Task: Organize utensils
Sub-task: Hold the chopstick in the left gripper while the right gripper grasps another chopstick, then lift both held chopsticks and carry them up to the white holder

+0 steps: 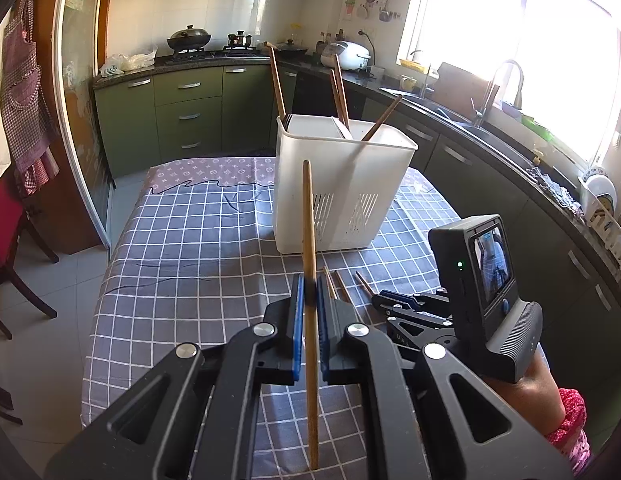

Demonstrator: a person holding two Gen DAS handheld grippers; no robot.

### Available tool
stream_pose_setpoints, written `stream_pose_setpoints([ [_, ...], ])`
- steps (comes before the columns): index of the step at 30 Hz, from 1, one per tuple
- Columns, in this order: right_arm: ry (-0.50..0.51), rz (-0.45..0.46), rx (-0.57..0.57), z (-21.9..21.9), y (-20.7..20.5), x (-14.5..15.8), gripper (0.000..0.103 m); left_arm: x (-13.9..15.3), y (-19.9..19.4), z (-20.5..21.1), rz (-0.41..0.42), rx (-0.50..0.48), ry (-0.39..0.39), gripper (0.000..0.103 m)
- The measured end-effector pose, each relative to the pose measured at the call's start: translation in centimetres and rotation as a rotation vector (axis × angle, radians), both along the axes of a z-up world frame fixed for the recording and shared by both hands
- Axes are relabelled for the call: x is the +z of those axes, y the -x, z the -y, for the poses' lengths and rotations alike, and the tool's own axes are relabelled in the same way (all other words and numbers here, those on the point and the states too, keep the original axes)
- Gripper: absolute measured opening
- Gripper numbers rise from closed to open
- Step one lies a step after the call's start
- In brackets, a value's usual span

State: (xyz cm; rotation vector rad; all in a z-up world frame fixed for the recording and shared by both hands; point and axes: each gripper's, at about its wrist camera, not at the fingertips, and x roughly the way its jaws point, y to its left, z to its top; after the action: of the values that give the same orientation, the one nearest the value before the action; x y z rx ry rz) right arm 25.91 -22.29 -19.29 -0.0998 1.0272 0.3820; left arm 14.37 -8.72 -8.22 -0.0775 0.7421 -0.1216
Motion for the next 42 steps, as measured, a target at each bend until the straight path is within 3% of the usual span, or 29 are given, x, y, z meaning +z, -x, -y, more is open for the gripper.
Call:
stream_pose_setpoints([
  [5, -0.073, 0.065, -0.009, 1.6, 1.2, 3.3, 0.007, 0.1, 0.1, 0.1, 0.005, 0.003, -0.002, 0.006],
  [12, -0.194, 0.230, -0.019, 5.1, 4.6, 10.5, 0.007, 0.8, 0.6, -0.4, 0.025, 0.009, 0.005, 0.007],
  [17, -0.239, 0.329, -0.013, 6.7, 7.4, 13.6, 0.007, 1.3, 0.9, -0.5, 0.041, 0.013, 0.001, 0.007],
  [27, -0.236, 0.348, 0.008, 8.1, 11.3, 13.8, 0.007, 1.8, 2.2, 0.0, 0.063, -0.001, -0.029, 0.006],
  [35, -0.247, 0.344, 0.003, 9.0, 11.9, 13.4, 0.007, 2.6, 3.4, 0.2, 0.068, -0.022, -0.044, 0.006],
  [42, -0.250, 0.346, 0.016, 9.0, 11.9, 13.5, 0.007, 3.1, 3.5, -0.2, 0.055, -0.043, -0.012, 0.006],
])
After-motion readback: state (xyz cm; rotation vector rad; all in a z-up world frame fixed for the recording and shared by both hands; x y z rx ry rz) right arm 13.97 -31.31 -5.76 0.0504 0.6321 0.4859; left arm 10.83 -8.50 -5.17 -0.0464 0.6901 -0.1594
